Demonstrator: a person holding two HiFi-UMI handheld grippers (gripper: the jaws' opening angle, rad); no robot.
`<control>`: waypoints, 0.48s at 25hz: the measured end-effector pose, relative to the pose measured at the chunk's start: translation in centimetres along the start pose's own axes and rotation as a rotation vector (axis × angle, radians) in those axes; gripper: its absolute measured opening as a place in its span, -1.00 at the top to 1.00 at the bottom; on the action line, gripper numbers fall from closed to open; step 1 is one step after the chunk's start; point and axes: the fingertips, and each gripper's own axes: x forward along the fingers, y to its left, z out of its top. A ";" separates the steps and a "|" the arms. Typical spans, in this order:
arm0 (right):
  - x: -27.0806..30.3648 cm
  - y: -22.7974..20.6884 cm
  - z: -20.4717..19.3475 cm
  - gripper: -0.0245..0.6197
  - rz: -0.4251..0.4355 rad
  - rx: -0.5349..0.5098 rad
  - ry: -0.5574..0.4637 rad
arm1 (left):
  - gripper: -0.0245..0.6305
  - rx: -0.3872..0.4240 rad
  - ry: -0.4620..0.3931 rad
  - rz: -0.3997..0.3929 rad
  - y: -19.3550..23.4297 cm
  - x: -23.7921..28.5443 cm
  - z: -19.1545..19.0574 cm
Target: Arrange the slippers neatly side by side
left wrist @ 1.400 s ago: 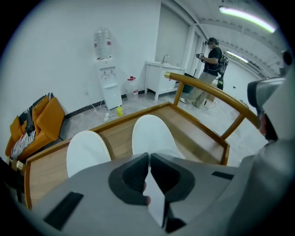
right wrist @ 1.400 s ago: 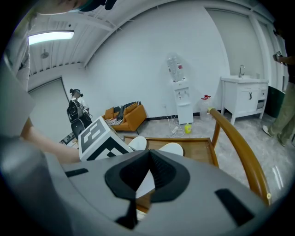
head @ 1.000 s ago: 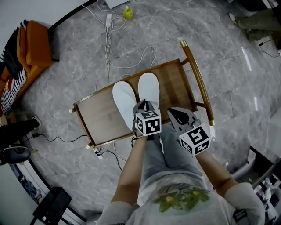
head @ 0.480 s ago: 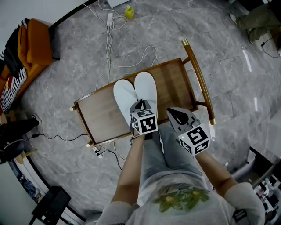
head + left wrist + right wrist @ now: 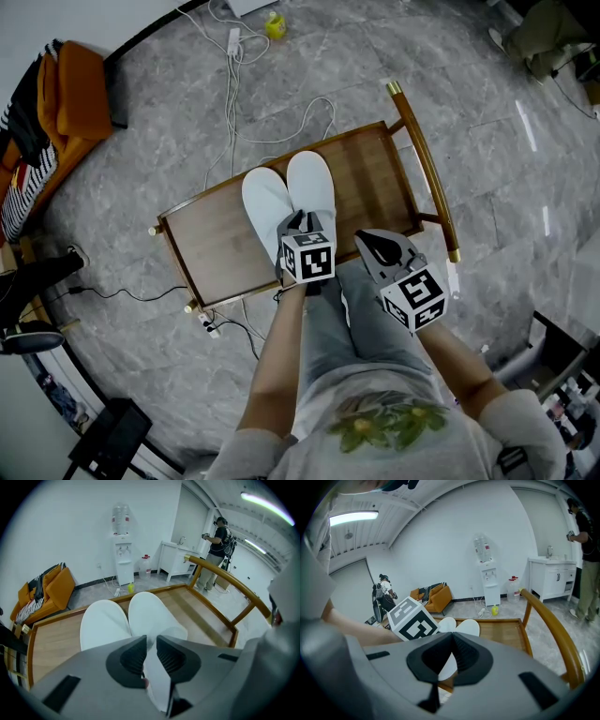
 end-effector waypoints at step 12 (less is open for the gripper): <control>-0.9 1.0 1.5 0.91 -0.004 -0.017 -0.016 | 0.39 0.023 -0.016 -0.052 -0.7 -2.0 0.9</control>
